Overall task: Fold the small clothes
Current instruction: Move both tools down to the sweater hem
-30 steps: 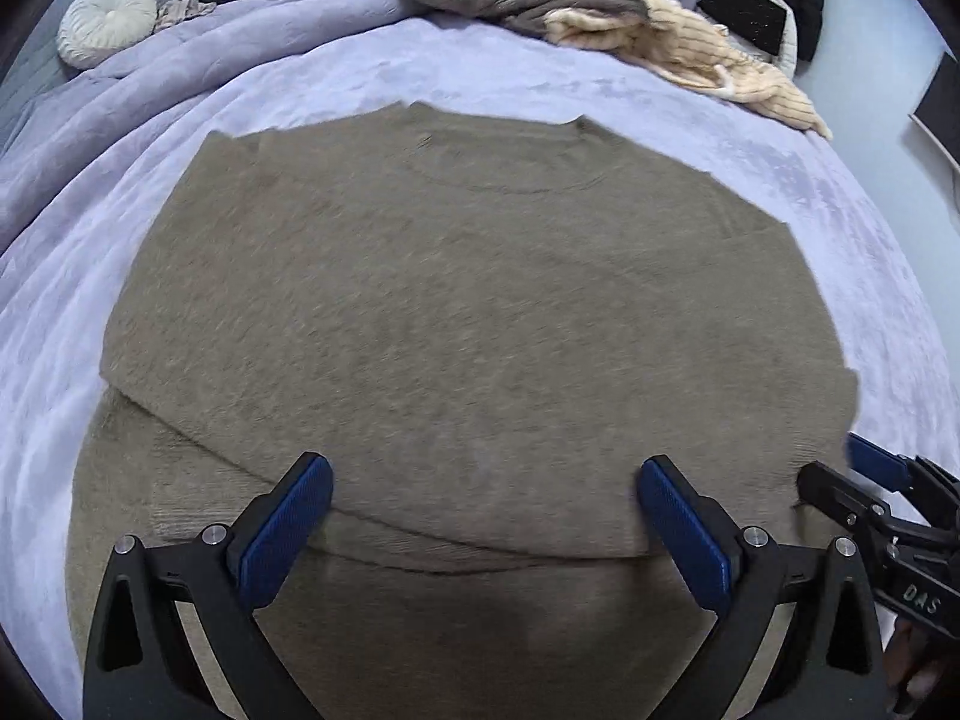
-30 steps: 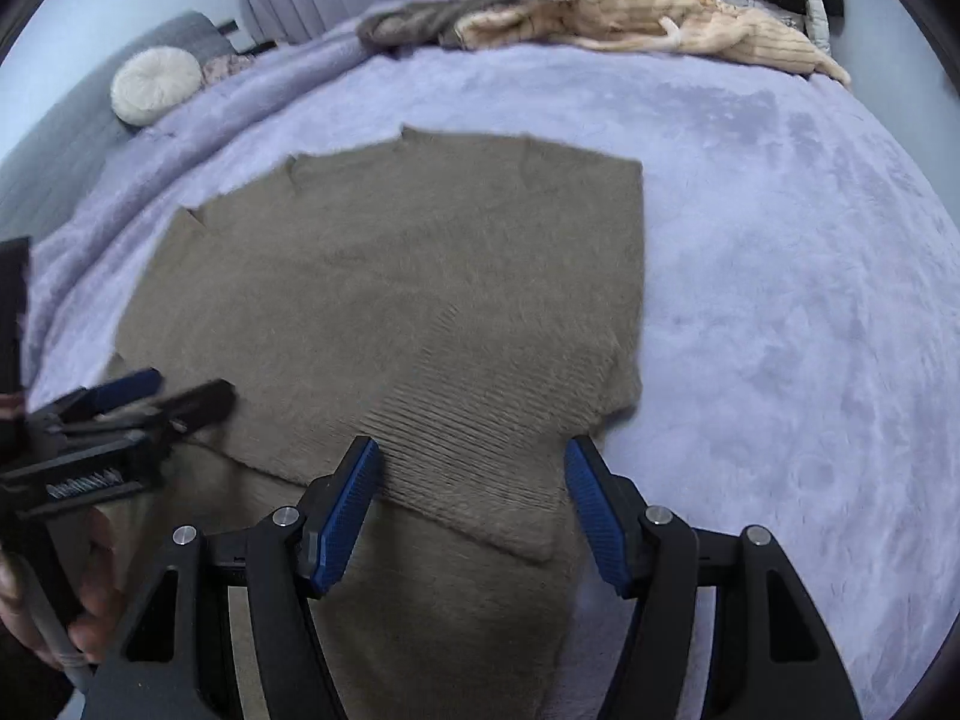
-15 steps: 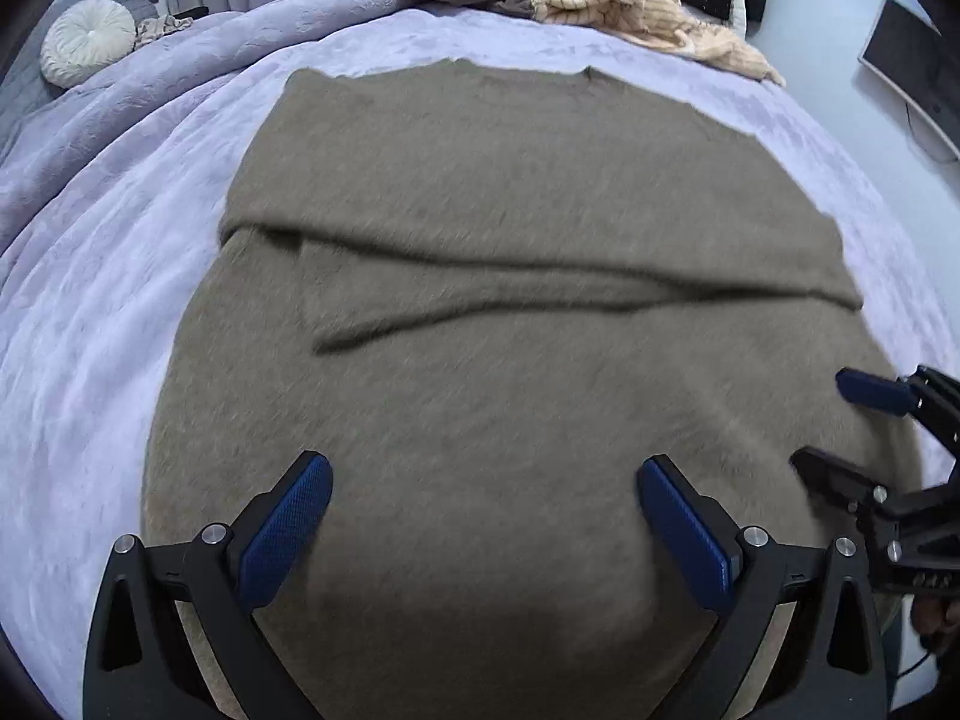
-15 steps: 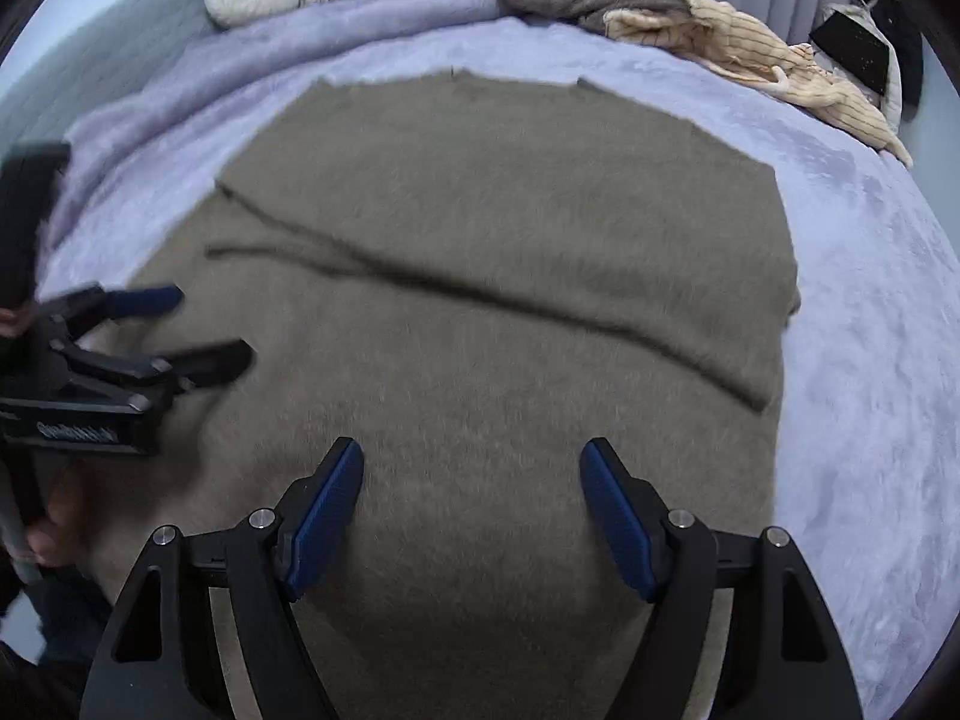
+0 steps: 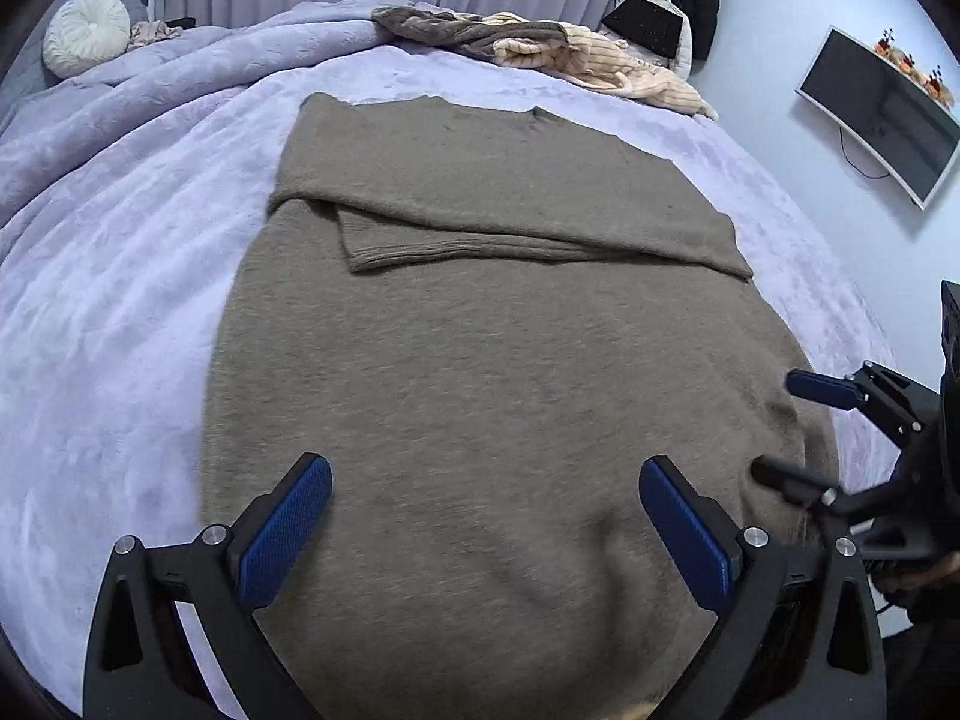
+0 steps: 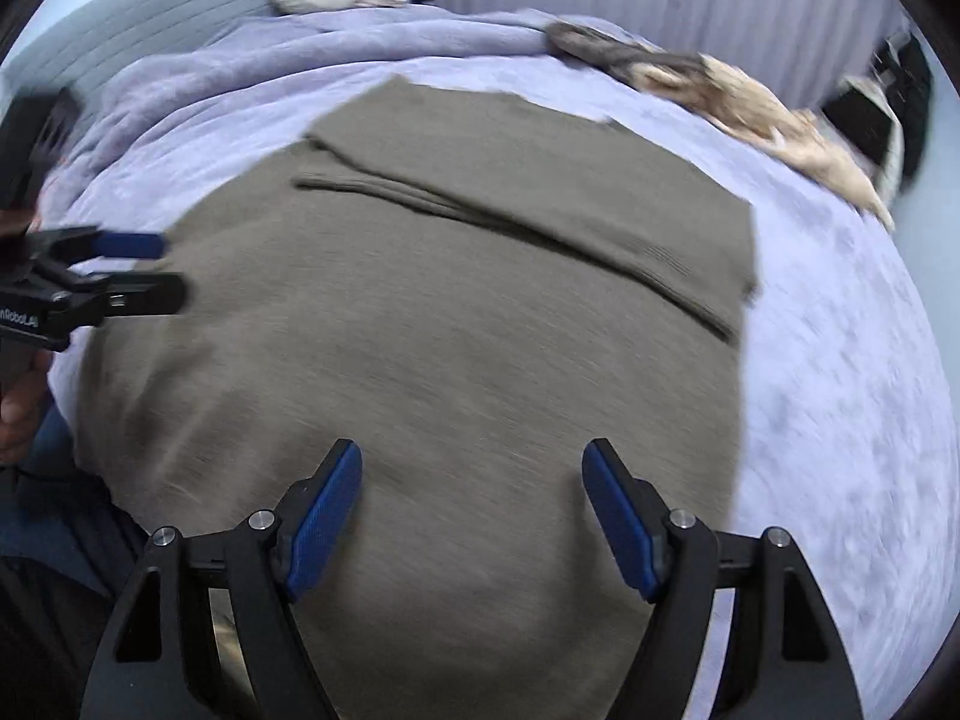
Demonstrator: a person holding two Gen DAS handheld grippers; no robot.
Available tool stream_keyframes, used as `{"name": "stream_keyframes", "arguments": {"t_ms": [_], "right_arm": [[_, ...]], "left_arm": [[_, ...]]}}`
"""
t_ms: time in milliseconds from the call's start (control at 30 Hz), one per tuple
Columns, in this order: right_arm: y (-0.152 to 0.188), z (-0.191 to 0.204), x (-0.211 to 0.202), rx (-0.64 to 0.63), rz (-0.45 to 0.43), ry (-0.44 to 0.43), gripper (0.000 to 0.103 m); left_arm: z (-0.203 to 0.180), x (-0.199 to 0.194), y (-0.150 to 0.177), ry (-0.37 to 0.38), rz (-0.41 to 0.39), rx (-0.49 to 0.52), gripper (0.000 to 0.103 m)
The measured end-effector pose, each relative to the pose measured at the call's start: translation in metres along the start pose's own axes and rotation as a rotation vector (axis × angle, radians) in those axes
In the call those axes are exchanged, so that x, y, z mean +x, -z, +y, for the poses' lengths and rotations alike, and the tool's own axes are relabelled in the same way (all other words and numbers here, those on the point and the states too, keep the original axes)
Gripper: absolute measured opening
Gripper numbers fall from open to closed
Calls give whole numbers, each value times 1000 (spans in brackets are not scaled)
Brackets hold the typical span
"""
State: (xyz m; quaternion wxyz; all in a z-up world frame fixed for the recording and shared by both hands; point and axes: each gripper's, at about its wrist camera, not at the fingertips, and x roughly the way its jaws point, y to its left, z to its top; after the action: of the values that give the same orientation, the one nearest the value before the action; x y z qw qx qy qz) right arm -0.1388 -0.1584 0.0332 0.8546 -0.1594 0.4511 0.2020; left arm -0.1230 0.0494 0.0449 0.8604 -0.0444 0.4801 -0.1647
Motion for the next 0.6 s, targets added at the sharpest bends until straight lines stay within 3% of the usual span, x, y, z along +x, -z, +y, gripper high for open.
{"name": "stream_keyframes", "arguments": {"t_ms": [33, 100, 133, 200, 333, 467, 600], "right_arm": [[0, 10, 8, -33, 15, -11, 79], [8, 17, 30, -59, 101, -23, 79], [14, 13, 29, -60, 93, -25, 79], [30, 2, 19, -73, 82, -21, 79], [58, -19, 0, -63, 109, 5, 81], [68, -31, -22, 13, 103, 2, 81], [85, -51, -37, 175, 94, -13, 81]], "left_arm": [[-10, 8, 3, -20, 22, 36, 103], [-29, 31, 19, -165, 97, 173, 103], [-33, 35, 30, -215, 101, 233, 103], [-28, 22, 42, -200, 64, 252, 103], [-1, 3, 55, -174, 95, 193, 103], [24, -31, 63, -96, 73, 45, 103], [55, -39, 80, -24, 80, -123, 103]]}}
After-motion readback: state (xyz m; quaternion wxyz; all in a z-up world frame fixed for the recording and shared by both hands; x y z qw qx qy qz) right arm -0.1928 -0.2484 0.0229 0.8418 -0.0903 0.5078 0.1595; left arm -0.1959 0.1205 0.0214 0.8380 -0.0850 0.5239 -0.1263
